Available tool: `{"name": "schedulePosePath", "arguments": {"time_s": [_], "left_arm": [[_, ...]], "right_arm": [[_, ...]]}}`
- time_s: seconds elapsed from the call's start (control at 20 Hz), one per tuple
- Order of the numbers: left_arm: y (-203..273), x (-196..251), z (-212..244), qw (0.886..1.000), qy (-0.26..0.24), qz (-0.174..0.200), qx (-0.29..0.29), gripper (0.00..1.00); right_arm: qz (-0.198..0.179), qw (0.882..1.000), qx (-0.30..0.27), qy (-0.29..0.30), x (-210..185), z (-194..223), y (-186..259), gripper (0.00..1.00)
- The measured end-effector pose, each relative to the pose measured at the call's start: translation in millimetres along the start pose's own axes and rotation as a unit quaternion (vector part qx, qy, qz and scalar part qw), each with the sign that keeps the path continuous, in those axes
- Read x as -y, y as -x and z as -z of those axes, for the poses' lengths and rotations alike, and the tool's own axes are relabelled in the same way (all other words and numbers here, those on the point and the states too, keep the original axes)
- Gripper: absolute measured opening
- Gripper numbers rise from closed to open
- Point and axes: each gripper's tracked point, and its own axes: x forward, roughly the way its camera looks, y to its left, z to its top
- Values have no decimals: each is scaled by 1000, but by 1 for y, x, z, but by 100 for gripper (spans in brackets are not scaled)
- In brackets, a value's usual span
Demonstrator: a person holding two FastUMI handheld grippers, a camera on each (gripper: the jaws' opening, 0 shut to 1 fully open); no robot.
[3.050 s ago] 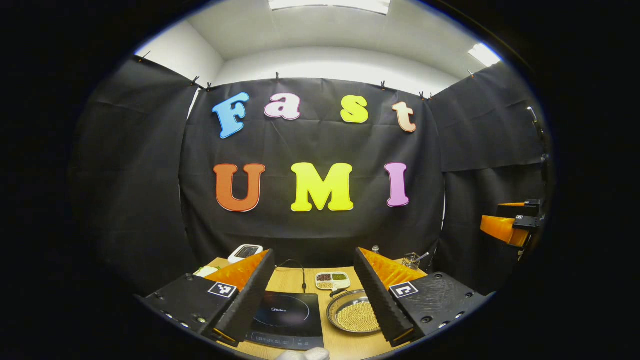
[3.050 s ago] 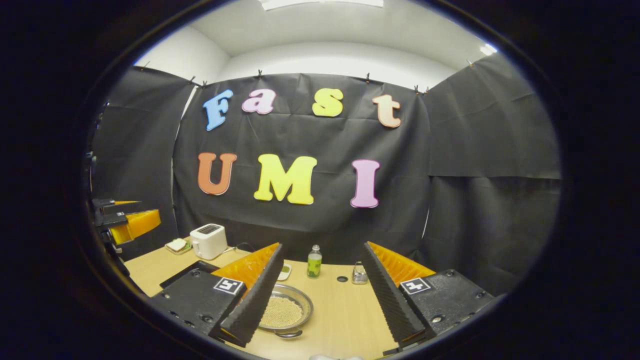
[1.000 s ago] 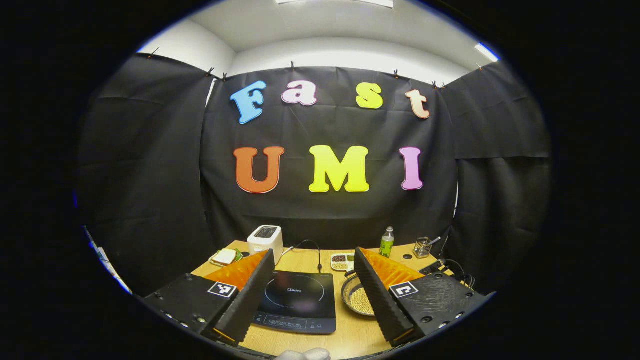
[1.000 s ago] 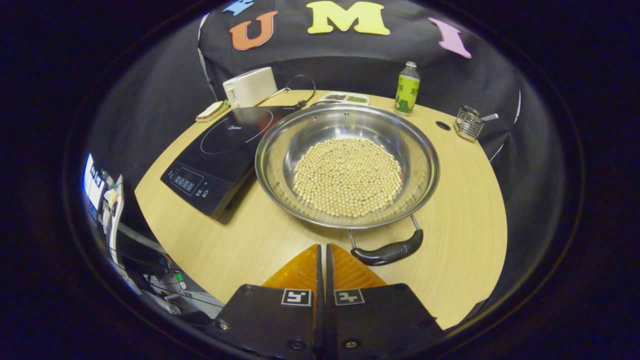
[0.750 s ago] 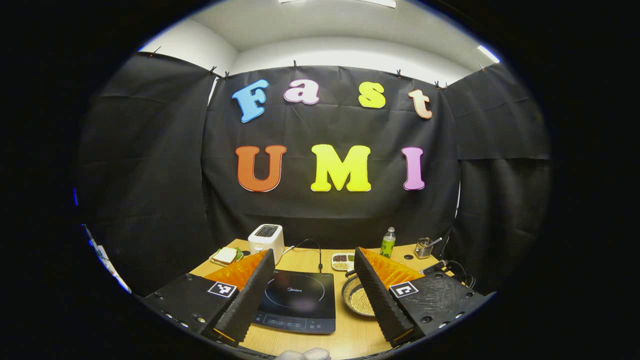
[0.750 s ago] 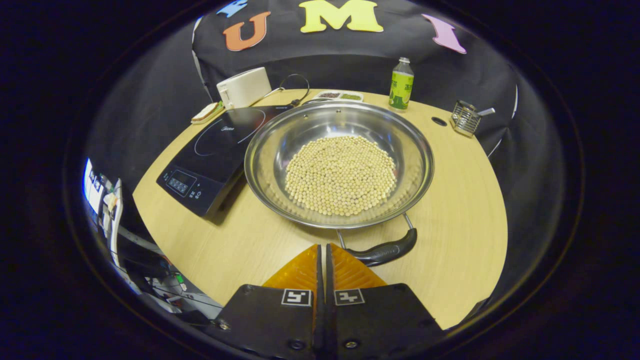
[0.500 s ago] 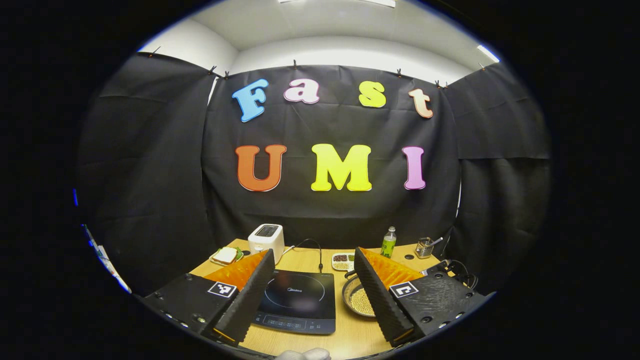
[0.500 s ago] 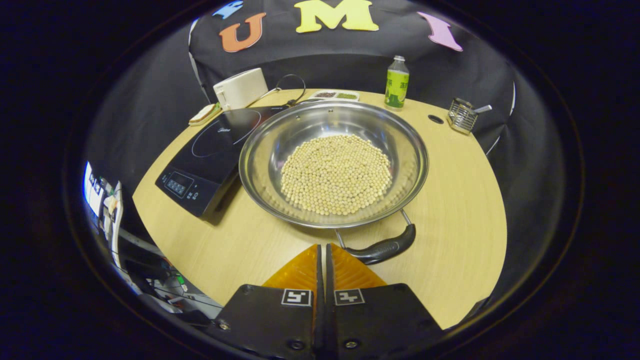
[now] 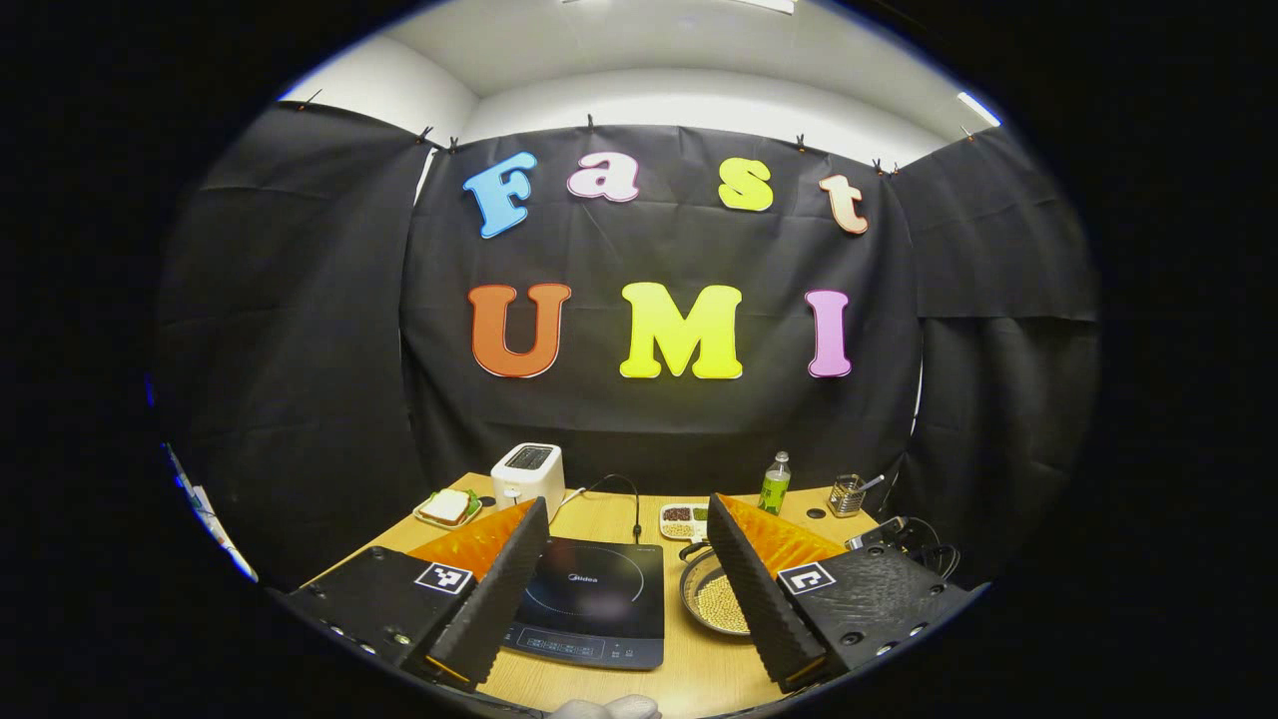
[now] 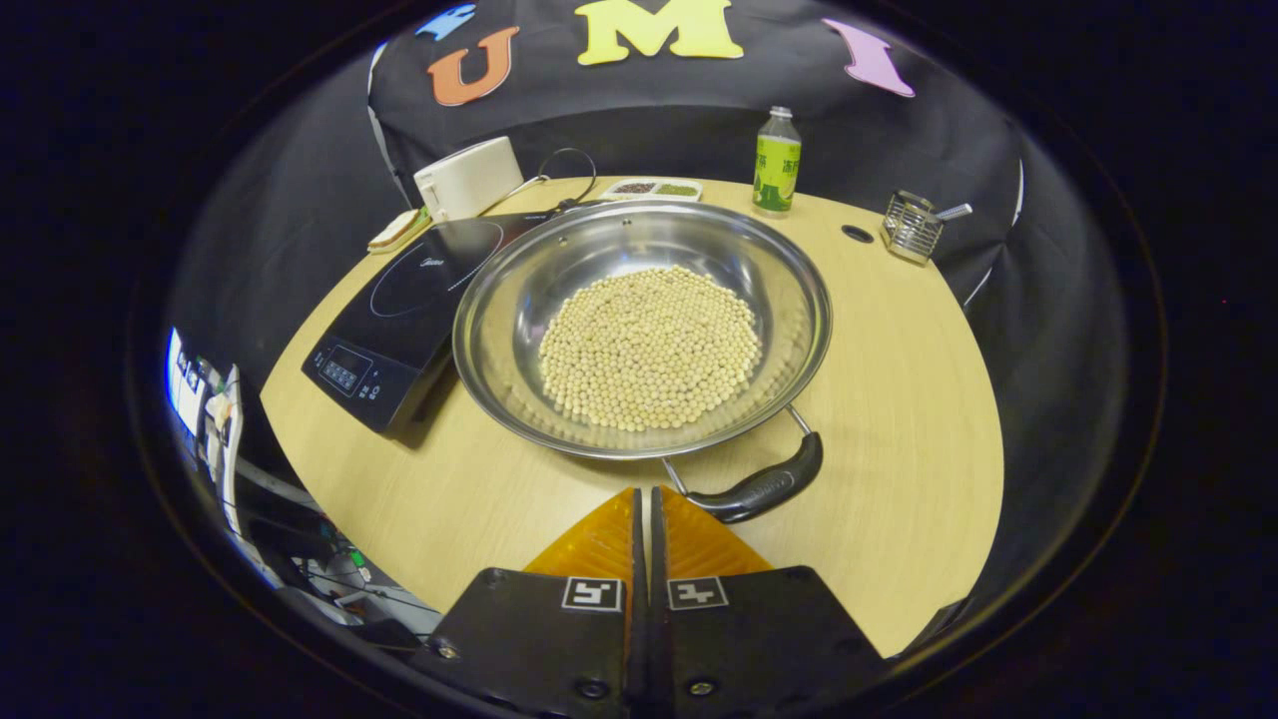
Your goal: First push the handle of the pot to place it horizontally, then grasp the pot with both hands and set it on the induction cooktop.
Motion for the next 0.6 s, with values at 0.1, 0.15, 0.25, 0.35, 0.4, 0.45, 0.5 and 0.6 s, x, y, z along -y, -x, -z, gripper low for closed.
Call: {"name": "schedulePosePath", "arguments": {"time_s": [0.1,0.15,0.25,0.35,0.4,0.45,0.5,0.6], "left_arm": [[-3,2,0,1000,2,2,-2,95],[-3,4,0,1000,4,3,-1,95],[-6,6,1,1000,4,5,-1,95],[-10,10,3,1000,4,6,-4,95],[-11,10,2,1000,5,7,-4,95],[-13,13,2,1000,7,9,-4,95],[-15,14,1,1000,7,9,-3,95],[-19,14,1,1000,5,9,-3,95]], "right_arm": [[1,1000,0,-3,4,0,0,4],[2,1000,-1,-5,7,-1,1,4],[3,1000,-2,-14,12,0,1,4],[5,1000,-2,-20,18,-1,3,4],[7,1000,-1,-22,22,-2,3,4],[8,1000,-1,-24,25,-2,3,4],[8,1000,-2,-27,28,-3,3,4],[10,999,-3,-32,33,-5,3,4]]}}
